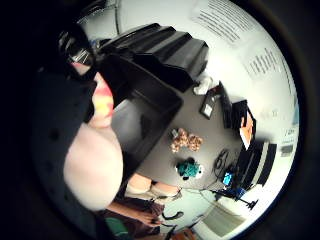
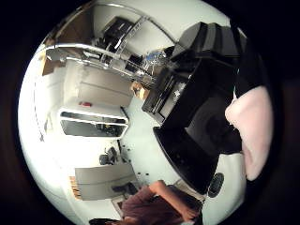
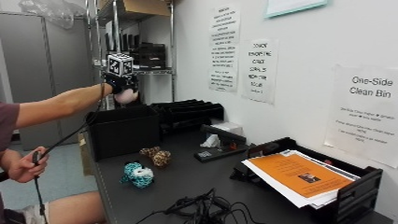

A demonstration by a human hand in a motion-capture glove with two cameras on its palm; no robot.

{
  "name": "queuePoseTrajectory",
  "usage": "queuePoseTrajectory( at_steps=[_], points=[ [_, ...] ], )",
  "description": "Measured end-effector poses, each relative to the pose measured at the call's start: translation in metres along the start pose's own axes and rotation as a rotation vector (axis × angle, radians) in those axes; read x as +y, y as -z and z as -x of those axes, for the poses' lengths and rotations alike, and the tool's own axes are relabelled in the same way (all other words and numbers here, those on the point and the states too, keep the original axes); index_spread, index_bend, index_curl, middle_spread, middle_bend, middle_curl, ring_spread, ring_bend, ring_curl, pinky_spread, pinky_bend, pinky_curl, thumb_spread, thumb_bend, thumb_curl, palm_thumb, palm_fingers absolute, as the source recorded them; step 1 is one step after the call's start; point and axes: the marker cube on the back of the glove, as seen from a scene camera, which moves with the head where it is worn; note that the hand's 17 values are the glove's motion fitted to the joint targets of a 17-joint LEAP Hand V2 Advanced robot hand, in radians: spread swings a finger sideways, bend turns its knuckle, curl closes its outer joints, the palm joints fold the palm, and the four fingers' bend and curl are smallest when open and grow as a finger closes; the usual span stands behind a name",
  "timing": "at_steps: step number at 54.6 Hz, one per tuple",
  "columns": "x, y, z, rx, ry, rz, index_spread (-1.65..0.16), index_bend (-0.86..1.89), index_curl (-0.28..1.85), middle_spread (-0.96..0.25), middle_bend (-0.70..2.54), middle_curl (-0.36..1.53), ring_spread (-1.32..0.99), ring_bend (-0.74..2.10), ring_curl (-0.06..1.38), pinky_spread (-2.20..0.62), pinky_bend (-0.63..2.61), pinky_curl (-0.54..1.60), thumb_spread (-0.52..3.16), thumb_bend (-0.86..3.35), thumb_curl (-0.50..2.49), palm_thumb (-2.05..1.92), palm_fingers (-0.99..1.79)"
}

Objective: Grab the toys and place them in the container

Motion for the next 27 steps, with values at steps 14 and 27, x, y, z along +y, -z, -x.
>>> queuePoseTrajectory(
  at_steps=[14,27],
  points=[
    [0.016,-0.008,-0.012,0.021,0.010,0.200,-0.28,0.32,0.72,-0.10,0.24,0.58,-0.23,0.32,0.71,-0.02,1.24,0.54,0.83,0.24,1.07,0.44,-0.79],
    [0.026,0.023,-0.045,0.050,-0.105,0.150,-0.25,0.09,0.49,0.02,0.04,0.37,-0.02,0.08,0.48,0.08,0.99,0.43,1.17,0.16,0.84,0.31,-0.50]
  ],
)
